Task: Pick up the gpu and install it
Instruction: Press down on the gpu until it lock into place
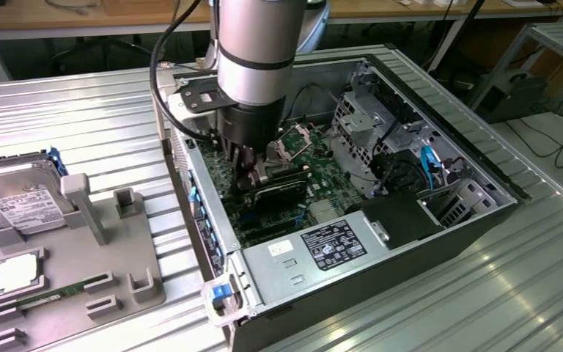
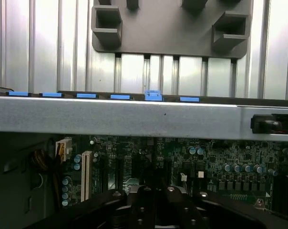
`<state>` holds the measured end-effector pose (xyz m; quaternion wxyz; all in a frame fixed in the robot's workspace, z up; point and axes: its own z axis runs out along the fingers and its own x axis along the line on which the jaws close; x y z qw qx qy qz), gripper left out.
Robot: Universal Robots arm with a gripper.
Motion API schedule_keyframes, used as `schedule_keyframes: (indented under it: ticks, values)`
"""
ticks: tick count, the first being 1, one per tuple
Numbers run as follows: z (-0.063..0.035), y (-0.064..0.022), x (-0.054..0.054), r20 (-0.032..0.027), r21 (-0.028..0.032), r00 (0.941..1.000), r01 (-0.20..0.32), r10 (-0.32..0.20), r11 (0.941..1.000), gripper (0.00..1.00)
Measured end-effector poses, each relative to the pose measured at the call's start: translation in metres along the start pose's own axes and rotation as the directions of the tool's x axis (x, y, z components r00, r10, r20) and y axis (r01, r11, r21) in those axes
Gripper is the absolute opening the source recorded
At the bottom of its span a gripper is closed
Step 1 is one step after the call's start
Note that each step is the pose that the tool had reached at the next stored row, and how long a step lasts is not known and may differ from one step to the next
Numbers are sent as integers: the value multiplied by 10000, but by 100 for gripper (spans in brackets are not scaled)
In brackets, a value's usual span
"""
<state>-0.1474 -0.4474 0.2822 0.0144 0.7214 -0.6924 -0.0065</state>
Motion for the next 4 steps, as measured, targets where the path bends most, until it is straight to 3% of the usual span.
schedule_keyframes:
  ticks: [4]
  values:
    - [0,2,0,-1,-2,10000,0,0,10000,11]
